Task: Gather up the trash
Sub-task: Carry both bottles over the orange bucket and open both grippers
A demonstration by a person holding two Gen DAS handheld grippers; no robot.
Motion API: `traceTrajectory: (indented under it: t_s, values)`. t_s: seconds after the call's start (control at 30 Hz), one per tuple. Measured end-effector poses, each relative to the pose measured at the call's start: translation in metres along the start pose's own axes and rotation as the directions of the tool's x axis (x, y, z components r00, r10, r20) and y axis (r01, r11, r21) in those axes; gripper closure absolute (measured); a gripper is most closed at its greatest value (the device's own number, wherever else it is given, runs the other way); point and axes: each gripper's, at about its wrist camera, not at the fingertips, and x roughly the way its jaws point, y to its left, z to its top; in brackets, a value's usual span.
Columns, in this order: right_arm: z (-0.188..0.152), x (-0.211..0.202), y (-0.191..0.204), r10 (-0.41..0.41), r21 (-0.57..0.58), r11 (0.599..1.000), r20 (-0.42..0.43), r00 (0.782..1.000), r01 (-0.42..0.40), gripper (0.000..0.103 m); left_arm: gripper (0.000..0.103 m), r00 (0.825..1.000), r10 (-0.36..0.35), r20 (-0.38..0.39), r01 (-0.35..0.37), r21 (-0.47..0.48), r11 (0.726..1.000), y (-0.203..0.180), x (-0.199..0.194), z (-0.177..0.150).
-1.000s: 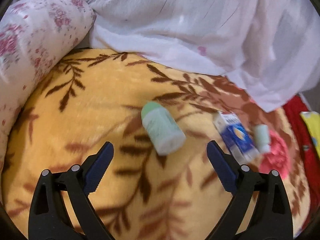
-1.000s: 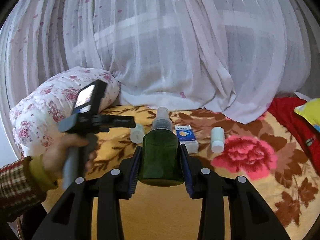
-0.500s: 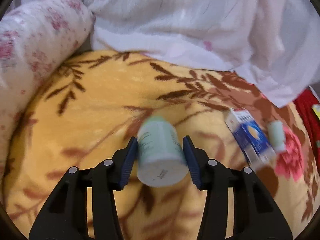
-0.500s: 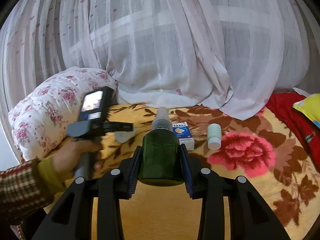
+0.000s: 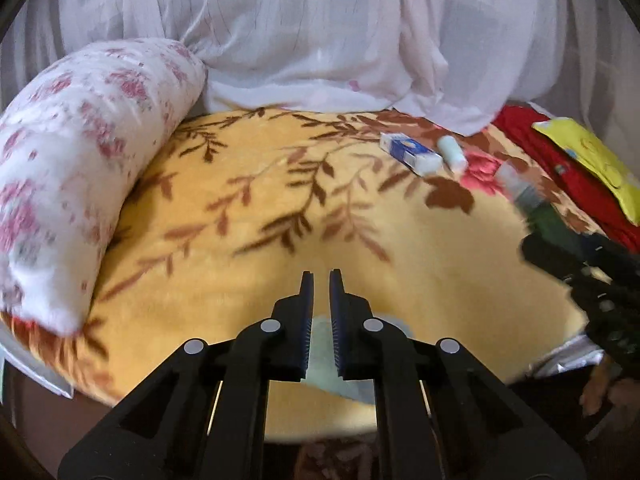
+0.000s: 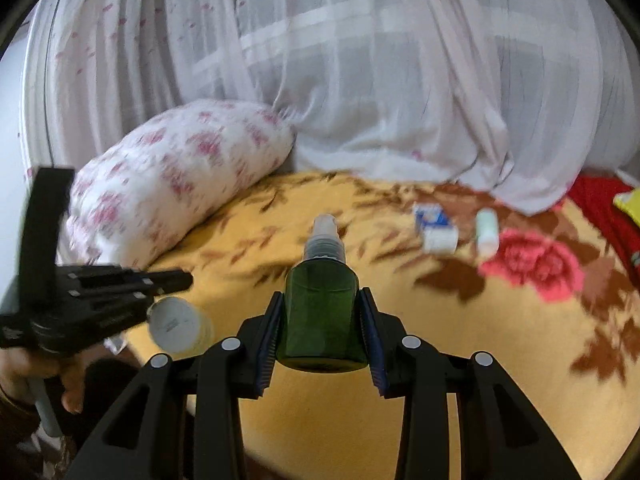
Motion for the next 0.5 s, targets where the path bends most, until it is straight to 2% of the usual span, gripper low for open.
traceTrajectory:
  t_s: [0.1,0.2,0.27,0.33,0.43,0.5]
  values:
    - [-0.019,0.0,0.006,-0.016,0.013,1.0,-0.06,0.998,0.017,0.066,0.094,0.999,-0.016,-0.039,0.015,-0.031,0.999,0.007,0.009,-0.013]
    - [-0.024,-0.004,0.006,-0.041,0.019,0.999,-0.056,0.998,0.042,0.066,0.094,0.996,0.005,-0.087,-0.007,-0.031,1.0,0.015,0.038,-0.024]
    - [-0.023,-0.006,0.004,-0.062,0.018,0.998,-0.046,0.997,0.063,0.066,0.094,0.992,0.002,-0.129,-0.012,-0.077,0.997,0.026,0.059,-0.032]
    - [-0.021,-0.01,0.0,-0.071,0.021,0.997,-0.037,0.997,0.072,0.066,0.094,0.992,-0.025,-0.127,0.012,-0.105,0.994,0.03,0.058,-0.038]
    - [-0.018,-0.014,0.0,-0.09,0.001,0.996,-0.024,0.996,0.09,0.066,0.095,0.996,-0.028,-0.09,0.021,-0.073,0.997,0.028,0.042,-0.043]
    - [-0.019,-0.018,0.002,-0.066,-0.01,0.998,-0.024,0.998,0.066,0.066,0.095,0.995,-0.061,-0.08,0.056,-0.061,0.997,0.025,0.031,-0.044]
